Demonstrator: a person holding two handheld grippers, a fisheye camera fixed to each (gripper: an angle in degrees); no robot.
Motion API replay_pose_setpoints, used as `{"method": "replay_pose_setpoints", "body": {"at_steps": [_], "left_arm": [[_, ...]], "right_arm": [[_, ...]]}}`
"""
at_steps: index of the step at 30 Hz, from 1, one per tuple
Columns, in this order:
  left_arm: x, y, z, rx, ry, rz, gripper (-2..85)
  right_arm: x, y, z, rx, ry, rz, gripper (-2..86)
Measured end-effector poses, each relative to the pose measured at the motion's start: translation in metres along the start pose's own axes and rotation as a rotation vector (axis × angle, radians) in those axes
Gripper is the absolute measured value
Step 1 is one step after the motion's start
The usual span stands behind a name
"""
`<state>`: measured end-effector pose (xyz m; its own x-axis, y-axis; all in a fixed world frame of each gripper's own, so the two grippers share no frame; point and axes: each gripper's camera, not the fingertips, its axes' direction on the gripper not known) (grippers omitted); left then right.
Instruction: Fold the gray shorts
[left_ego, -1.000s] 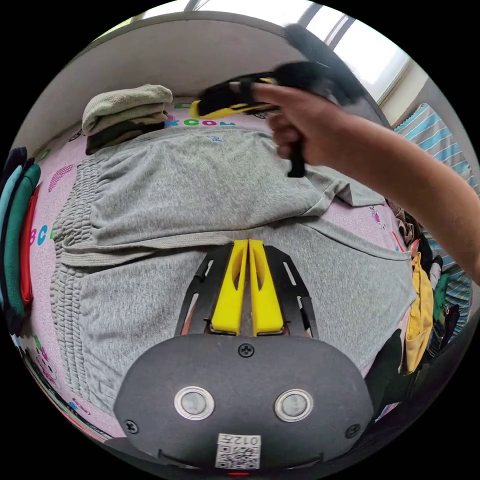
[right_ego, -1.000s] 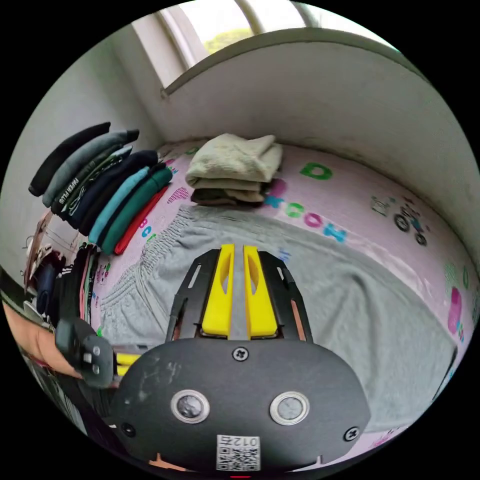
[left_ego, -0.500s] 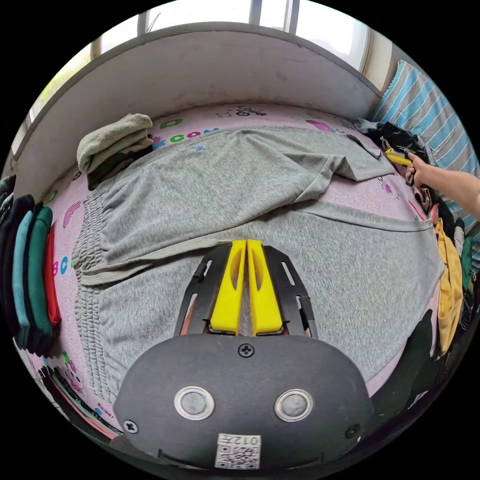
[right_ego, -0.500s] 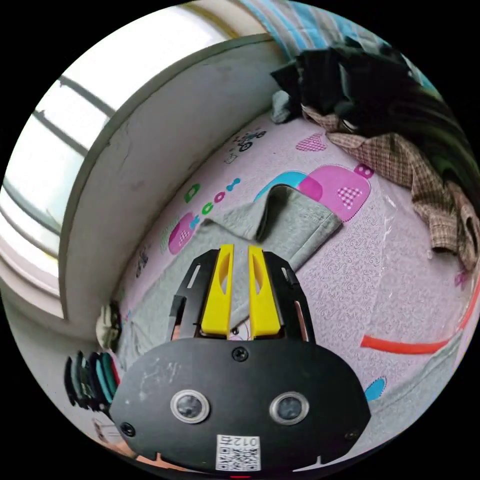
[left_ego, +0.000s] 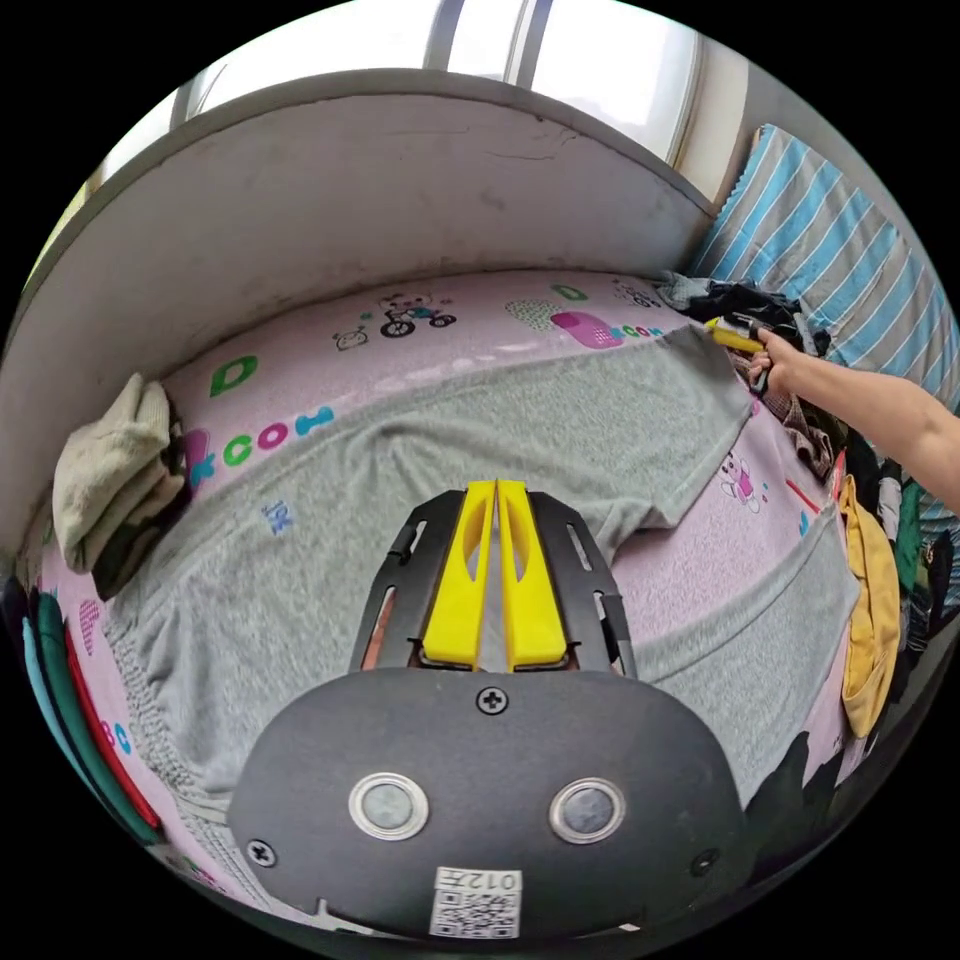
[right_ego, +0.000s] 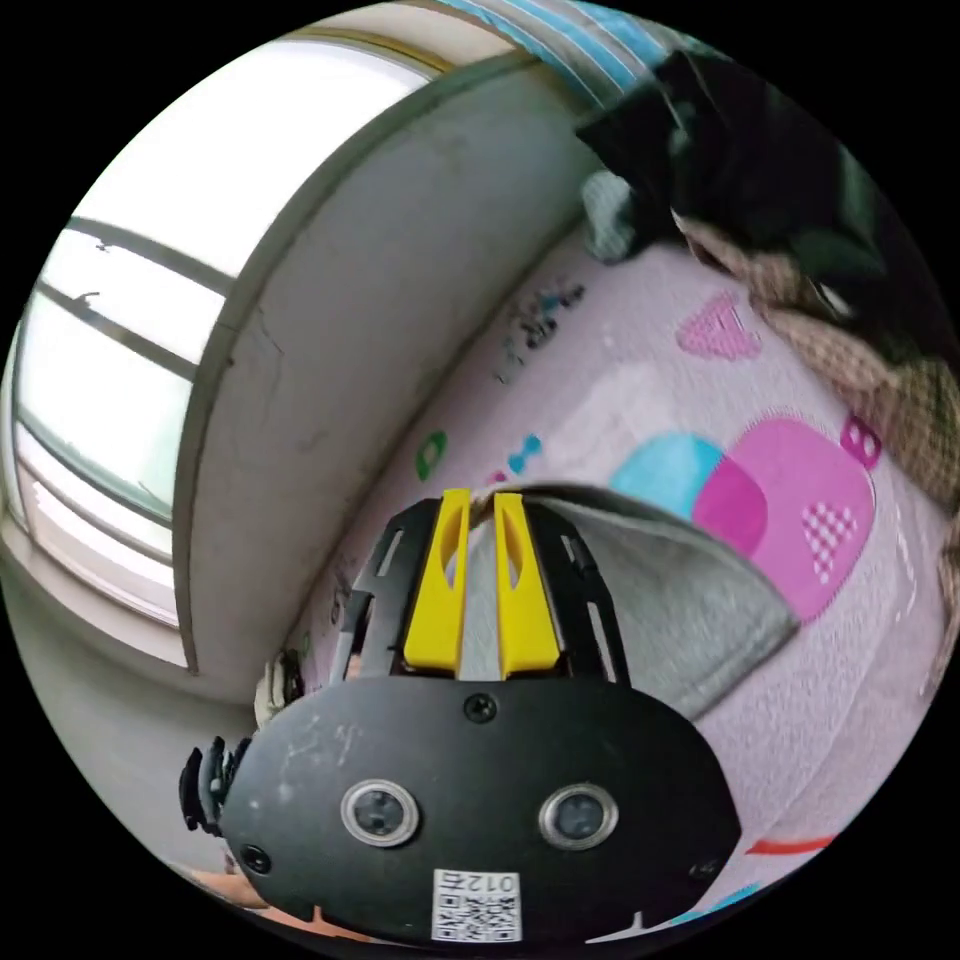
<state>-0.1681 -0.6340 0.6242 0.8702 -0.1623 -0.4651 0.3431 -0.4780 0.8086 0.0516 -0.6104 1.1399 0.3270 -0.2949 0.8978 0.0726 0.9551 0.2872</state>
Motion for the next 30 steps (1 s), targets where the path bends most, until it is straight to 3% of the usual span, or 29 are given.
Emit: {"method": "replay_pose_setpoints", "body": {"at_steps": [3,10,14,19,24,30], "left_arm": [[-0.003,-0.033,0.016,-0.005,-0.002,0.005,0.0],[-0.015,-0.049,0.046,-0.098,-0.051,-0.024,-0.1],[-0.022,-0.039,0.055,-0.152,-0.047,-0.074,-0.1],[-0.021,-0.030,0.044,-0.146,-0.064,-0.081,-0.1],[-0.023,-0.029,0.061,-0.201,-0.063,-0.081,-0.1],[-0.021,-0.039,0.074,-0.202,-0.042,-0.032,-0.1]], "right_arm": [[-0.029,-0.024,-0.012,0.092,0.018,-0.083,7.4],[-0.055,0.027,0.014,-0.074,0.407,-0.398,6.1],[-0.066,0.077,0.053,-0.182,0.624,-0.466,5.3],[-0.080,0.123,0.053,-0.130,0.707,-0.452,0.1],[-0.087,0.116,0.067,-0.152,0.666,-0.492,-0.6],[-0.118,0.100,0.123,-0.300,0.921,-0.818,-0.9]]}}
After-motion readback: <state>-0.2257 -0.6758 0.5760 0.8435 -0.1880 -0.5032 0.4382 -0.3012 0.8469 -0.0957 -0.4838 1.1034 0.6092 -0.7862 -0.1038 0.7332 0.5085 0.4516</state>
